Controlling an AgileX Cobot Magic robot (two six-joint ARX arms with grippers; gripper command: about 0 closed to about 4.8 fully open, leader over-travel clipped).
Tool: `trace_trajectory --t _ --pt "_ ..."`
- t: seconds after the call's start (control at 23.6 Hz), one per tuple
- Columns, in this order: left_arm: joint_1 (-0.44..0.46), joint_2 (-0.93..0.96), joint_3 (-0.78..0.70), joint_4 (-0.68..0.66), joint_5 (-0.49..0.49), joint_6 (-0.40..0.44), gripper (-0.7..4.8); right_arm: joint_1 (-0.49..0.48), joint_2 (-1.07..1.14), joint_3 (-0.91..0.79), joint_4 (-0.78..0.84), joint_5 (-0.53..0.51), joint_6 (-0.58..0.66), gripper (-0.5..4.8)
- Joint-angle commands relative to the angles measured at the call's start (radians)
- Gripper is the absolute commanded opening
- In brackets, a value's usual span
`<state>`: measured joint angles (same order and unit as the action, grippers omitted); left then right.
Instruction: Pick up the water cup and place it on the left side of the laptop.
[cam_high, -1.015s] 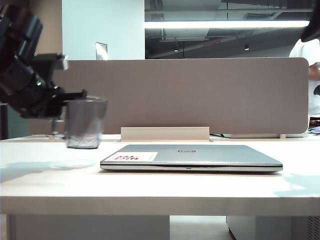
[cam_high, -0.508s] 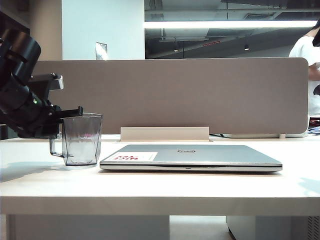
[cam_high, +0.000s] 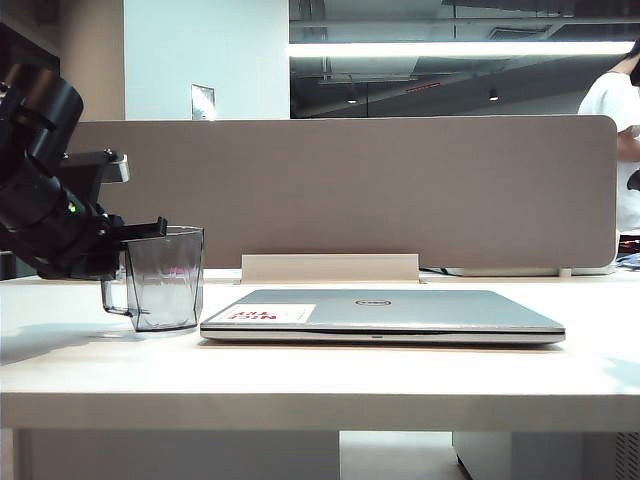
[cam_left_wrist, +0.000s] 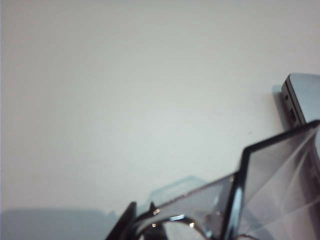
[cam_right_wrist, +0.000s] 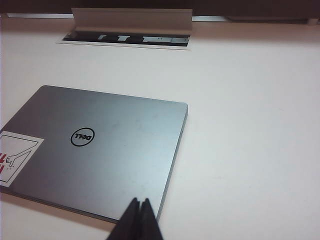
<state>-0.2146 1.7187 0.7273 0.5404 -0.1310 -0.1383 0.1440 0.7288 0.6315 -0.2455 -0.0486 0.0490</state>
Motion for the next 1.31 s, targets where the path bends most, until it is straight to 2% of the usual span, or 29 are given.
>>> trace_trajectory --t 0.04,0.13,0.3,0.34,0.38,0.42,0.68,0.93,1.06,1.18,1.31 --pt "-0.002 0.007 -0.002 -0.031 0.005 0.024 -0.05 -0.001 -0.020 0.002 0.002 0.005 0.006 -0.05" --pt "-0.002 0.007 -0.002 -0.029 0.019 0.085 0.08 -0.001 -0.034 0.002 -0.011 0.005 0.007 -0.05" --pt "-0.002 0.007 -0.002 -0.031 0.021 0.090 0.20 0.000 -0.046 0.002 -0.014 0.004 0.008 -0.05" --pt "-0.002 0.007 -0.002 -0.032 0.021 0.090 0.46 0.000 -0.046 0.002 -0.014 0.002 0.009 -0.05" --pt "-0.002 0.007 -0.002 -0.037 0.022 0.090 1.08 0.000 -0.046 0.002 -0.014 0.002 0.012 -0.06" --pt "-0.002 0.007 -0.002 -0.042 0.023 0.089 1.22 0.000 -0.046 0.002 -0.014 0.002 0.025 -0.05" --pt "-0.002 0.001 -0.002 -0.053 0.024 0.090 1.22 0.000 -0.046 0.002 -0.014 0.002 0.033 -0.05" --pt "-0.002 -0.075 -0.002 -0.145 0.018 0.105 1.34 -0.001 -0.059 0.002 -0.020 0.006 0.033 -0.05" --pt "-0.002 -0.104 -0.002 -0.169 -0.013 0.143 1.33 -0.002 -0.074 0.002 -0.060 0.031 0.032 -0.05" --pt "-0.002 -0.105 -0.002 -0.169 -0.053 0.150 1.29 -0.002 -0.106 -0.001 -0.072 0.031 0.033 -0.05" --pt "-0.002 -0.105 -0.002 -0.157 -0.052 0.150 1.29 -0.002 -0.130 -0.001 -0.072 0.030 0.033 -0.05"
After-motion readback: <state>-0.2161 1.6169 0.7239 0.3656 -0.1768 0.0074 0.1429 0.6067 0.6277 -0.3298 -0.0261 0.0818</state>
